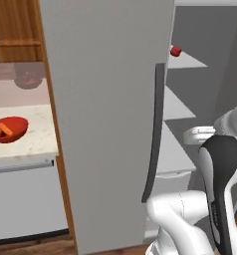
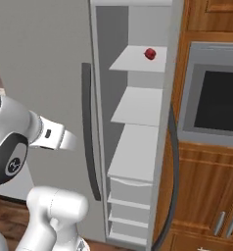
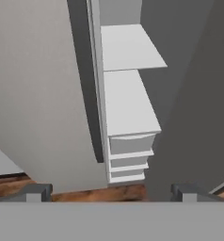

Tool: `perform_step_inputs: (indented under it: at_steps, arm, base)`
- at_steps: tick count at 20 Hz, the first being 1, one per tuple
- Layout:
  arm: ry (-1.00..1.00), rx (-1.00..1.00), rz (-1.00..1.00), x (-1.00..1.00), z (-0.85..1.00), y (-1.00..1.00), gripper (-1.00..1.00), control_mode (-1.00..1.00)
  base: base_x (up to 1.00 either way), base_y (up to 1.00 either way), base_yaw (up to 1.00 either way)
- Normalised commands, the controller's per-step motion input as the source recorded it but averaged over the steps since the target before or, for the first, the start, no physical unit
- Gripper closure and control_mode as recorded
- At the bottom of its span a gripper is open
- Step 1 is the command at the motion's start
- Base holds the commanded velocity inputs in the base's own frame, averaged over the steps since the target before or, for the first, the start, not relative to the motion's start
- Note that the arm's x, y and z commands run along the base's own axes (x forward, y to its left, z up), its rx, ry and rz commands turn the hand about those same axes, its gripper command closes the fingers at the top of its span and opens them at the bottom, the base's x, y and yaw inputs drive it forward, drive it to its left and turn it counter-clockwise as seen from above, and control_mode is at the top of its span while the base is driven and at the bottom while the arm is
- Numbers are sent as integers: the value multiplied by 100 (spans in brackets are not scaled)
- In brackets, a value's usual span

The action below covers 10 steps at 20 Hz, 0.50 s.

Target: Take the carrot, peach, and bell pepper from the freezer and place them in the bowl on the counter.

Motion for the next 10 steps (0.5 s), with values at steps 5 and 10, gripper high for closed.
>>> perform_step_inputs:
  at_steps: [5, 10]
  arm:
    - [0, 0, 0, 0, 0, 0, -100, 100]
    - [0, 0, 0, 0, 0, 0, -100, 100]
  base:
    - [36, -39, 0]
    - [37, -41, 0]
